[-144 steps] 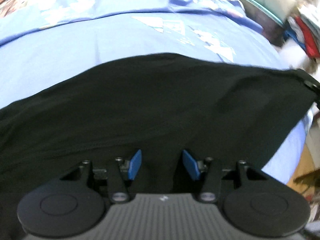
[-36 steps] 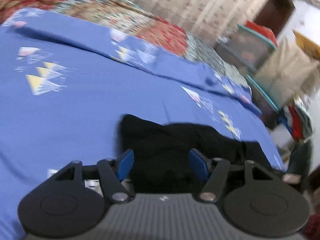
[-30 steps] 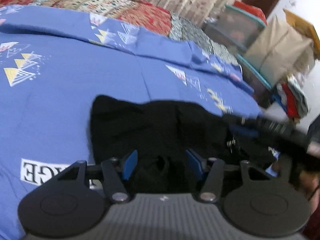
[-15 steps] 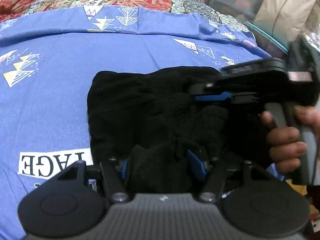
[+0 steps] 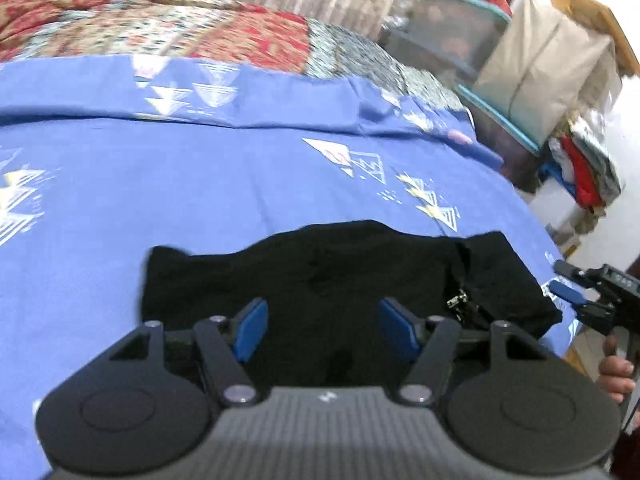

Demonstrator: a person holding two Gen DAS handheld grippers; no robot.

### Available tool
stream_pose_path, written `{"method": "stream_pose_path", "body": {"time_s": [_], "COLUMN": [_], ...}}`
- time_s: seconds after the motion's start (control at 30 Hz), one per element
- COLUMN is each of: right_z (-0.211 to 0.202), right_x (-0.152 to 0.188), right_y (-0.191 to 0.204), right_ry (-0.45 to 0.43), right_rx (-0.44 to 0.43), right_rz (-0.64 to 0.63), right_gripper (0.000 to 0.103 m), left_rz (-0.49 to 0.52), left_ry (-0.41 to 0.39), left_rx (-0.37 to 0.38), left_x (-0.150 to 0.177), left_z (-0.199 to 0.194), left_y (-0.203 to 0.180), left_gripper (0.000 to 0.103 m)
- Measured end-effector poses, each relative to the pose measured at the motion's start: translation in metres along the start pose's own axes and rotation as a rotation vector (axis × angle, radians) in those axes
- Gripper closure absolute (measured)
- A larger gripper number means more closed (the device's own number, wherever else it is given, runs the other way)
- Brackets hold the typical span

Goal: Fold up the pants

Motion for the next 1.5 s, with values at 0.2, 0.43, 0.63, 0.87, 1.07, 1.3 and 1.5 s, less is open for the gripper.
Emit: {"method": "stream_pose_path", "body": {"time_s": [0.2,0.43,0.63,0.87,1.07,1.3,1.5], "right_z": [-0.002,-0.001,-0.010,-0.007,-0.010,-0.010,-0.010], "right_x": [0.003,0.015,0.016,0.016,0.013,0.011,0.015], "right_y": [-0.045,-0.072,-0.069,-0.074,-0.081,-0.077,-0.068], "right_ry": [-0.035,0.023,0.059,0.086,0.099,0.109,0.107], "right_rx": [0.133,0.143,0.093,0.082,0.061,0.056,0.058], "right_rz": [0.073,0.111,0.119,0.133,0.198,0.210,0.145], "right_gripper": [0.044,0.044,0.043,0.041,0.033,0.019,0.013], "left_rz": [0.028,0.158,0.173,0.172,0.167,0.164,0.161], "left_ry": [0.127,0.176,0.188,0.199,0.197,0.196,0.195], "left_rx": [-0.049,-0.179,-0.239,-0.269,-0.284,-0.291,-0.292], "left_x": [0.025,0.037,0.037,0.035,0.036,0.037,0.037], "left_z": [0.053,0.068,0.073,0.073,0.073,0.075,0.074], "left_y": [-0.019,-0.034,-0.041,-0.043,-0.044,-0.045,-0.045], "left_gripper": [0.042,0.040,0.039,0.039,0.038,0.038,0.037]}}
Point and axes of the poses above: each gripper's, at about its wrist camera, not at the fingertips, and z roughly the way its jaws point, y to its left, x to its underside, the point moved 5 cm from there along z, roughly the way its jaws point, and after that the axes turned 15 degrees about -y, right-handed, at the moved point
